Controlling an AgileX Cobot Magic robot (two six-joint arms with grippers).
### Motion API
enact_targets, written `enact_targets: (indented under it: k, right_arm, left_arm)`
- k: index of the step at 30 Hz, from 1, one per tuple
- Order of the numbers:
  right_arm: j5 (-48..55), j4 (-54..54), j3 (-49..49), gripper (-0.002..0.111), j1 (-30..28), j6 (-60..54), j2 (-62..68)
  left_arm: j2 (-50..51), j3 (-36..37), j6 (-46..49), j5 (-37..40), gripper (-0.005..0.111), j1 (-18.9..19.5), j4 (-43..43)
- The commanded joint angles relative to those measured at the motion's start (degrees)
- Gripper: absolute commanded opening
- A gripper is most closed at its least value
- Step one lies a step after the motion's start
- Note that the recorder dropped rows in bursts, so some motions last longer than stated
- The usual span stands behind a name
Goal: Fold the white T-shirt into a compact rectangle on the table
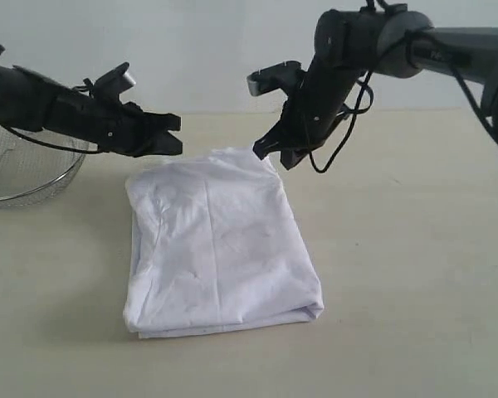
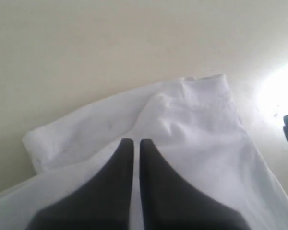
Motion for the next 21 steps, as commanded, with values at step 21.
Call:
enact_targets:
  k: [21]
  right_arm:
    - [8.88,59.42,18.81,0.0,-21.91,-39.9,1.35]
  left_arm:
    - [-29.21,40.44,-1.05,-4.13,0.005,0.24,4.95]
